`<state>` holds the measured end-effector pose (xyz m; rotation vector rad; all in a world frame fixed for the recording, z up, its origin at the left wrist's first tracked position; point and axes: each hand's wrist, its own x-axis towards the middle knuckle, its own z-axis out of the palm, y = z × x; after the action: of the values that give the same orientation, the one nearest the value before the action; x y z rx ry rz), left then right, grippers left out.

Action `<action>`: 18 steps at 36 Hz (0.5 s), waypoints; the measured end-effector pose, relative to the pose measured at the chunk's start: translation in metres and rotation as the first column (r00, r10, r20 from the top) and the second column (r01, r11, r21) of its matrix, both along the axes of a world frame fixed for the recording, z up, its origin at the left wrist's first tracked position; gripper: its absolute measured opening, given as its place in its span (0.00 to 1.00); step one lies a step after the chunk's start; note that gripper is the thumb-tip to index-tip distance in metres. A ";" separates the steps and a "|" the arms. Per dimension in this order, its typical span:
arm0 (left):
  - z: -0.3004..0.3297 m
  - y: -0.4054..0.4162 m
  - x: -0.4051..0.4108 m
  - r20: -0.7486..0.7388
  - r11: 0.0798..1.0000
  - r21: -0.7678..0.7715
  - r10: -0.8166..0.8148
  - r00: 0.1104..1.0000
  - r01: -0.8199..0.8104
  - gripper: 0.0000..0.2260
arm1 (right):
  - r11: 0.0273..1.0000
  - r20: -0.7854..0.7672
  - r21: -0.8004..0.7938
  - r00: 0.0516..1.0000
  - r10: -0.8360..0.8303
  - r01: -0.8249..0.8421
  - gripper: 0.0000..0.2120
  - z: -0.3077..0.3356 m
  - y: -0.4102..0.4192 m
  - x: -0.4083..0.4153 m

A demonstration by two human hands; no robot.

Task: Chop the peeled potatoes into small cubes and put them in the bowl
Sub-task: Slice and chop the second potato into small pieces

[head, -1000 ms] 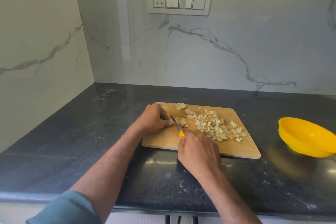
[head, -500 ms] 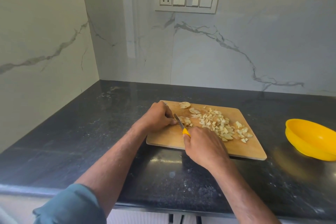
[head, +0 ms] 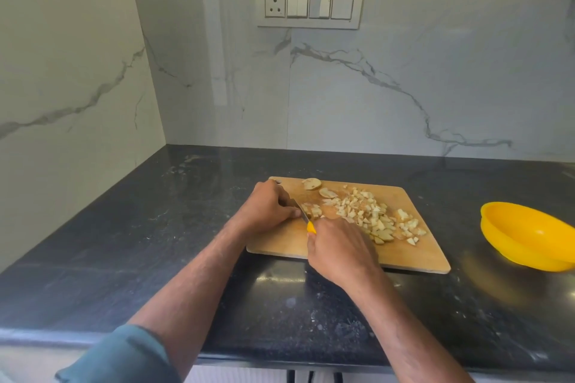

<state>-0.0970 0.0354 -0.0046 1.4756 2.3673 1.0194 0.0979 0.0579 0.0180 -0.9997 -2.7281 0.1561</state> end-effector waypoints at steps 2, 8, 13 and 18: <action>-0.001 0.001 0.002 -0.010 1.000 0.013 0.018 1.000 -0.017 0.06 | 0.999 -0.006 0.039 1.000 -0.008 0.008 0.10 -0.001 -0.002 0.004; 0.000 0.003 0.008 -0.042 0.997 0.023 0.071 0.997 -0.070 0.08 | 0.990 -0.018 0.136 1.000 -0.017 0.020 0.08 -0.004 -0.011 0.014; -0.001 0.002 0.008 -0.046 0.999 0.009 0.052 0.998 -0.051 0.07 | 0.994 -0.087 0.106 0.996 -0.029 0.038 0.09 -0.008 -0.011 0.022; 0.002 -0.002 0.002 -0.028 0.999 -0.030 -0.018 0.999 0.017 0.04 | 0.994 -0.169 0.084 0.984 -0.058 0.073 0.12 -0.011 -0.007 0.026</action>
<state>-0.0954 0.0332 -0.0026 1.5067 2.3740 0.9609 0.1243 0.0509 0.0071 -1.0024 -2.5252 0.0993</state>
